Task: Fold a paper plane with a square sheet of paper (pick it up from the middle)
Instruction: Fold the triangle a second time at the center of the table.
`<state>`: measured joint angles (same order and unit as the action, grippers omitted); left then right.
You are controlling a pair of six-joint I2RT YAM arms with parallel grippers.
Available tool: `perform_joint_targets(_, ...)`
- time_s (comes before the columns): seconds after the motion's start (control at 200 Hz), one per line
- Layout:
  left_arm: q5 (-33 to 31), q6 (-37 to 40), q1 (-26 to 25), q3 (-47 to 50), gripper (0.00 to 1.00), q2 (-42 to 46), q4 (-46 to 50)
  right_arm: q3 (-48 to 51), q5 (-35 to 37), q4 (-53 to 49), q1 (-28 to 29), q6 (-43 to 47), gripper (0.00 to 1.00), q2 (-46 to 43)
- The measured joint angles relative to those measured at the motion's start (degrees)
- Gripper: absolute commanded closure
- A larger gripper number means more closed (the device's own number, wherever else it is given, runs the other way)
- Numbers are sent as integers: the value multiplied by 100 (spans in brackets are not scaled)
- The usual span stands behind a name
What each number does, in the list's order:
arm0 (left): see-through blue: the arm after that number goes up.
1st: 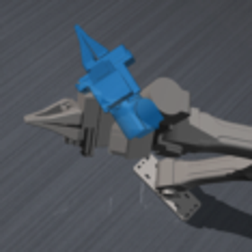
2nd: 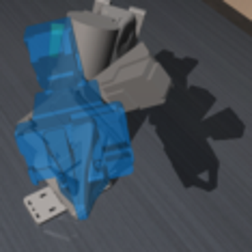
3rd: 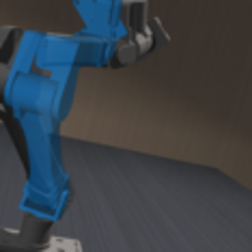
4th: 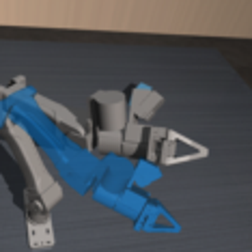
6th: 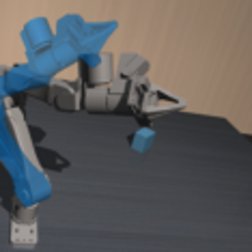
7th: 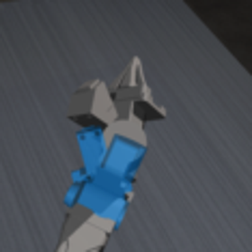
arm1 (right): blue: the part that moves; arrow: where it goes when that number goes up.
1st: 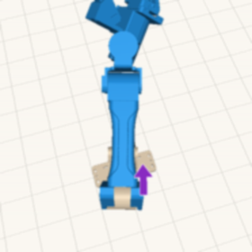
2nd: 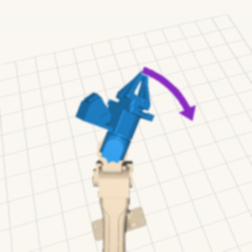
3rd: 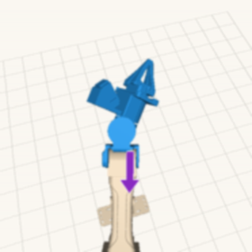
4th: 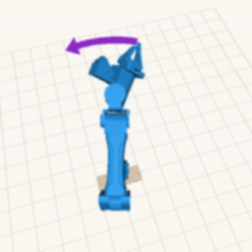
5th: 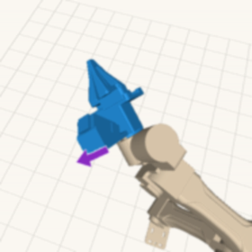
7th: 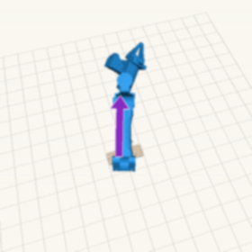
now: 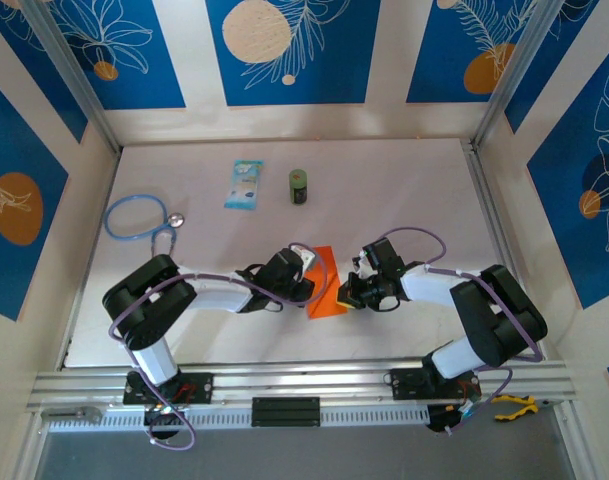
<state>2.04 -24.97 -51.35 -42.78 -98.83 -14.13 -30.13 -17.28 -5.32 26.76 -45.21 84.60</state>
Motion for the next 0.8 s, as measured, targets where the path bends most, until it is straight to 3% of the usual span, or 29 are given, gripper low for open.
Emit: perform_joint_targets(0.8, 92, 9, 24, 0, 100, -2, -2, -26, 13, -66, -13, 20, 100, -4)
